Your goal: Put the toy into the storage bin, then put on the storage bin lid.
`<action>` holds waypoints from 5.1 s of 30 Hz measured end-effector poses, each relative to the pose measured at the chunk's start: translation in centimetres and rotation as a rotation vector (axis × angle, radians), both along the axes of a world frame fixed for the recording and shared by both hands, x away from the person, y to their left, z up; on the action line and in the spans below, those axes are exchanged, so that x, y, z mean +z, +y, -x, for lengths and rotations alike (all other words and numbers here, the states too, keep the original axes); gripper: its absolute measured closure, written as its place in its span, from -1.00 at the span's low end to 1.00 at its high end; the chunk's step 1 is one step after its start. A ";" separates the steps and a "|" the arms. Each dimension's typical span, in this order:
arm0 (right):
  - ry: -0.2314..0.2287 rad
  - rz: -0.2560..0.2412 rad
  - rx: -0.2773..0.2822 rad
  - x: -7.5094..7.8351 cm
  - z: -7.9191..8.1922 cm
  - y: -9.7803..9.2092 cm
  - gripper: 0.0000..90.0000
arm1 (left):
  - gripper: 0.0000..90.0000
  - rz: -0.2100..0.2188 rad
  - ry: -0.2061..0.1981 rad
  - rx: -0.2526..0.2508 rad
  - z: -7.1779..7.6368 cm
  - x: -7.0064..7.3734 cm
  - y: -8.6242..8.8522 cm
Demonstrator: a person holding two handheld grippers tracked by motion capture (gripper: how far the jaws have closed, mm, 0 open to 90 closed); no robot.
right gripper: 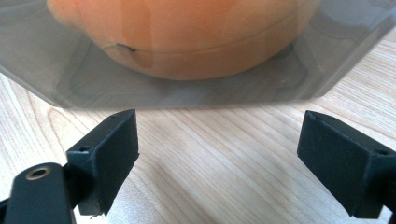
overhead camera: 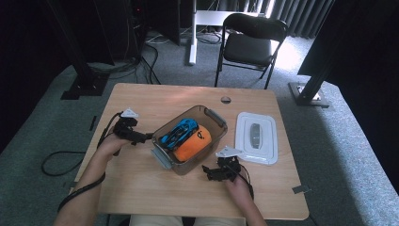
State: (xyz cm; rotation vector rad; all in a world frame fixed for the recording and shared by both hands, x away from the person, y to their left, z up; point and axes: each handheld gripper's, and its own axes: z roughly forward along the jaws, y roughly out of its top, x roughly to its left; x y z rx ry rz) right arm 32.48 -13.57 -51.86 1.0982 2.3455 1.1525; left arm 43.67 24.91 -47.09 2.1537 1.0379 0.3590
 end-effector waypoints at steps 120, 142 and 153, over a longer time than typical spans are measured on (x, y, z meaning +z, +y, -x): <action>-0.027 0.031 -0.257 2.2 -1.1 -8.0 -0.75 | -0.94 -0.023 0.012 -0.088 7.7 -3.7 -7.2; -0.024 0.004 -0.482 2.0 -1.8 -12.1 -0.75 | -0.94 -0.031 0.007 -0.043 9.6 -4.2 -4.4; -0.017 0.014 -0.539 1.5 -2.5 -12.9 -0.67 | -0.94 -0.064 -0.023 0.019 10.8 -4.3 -2.3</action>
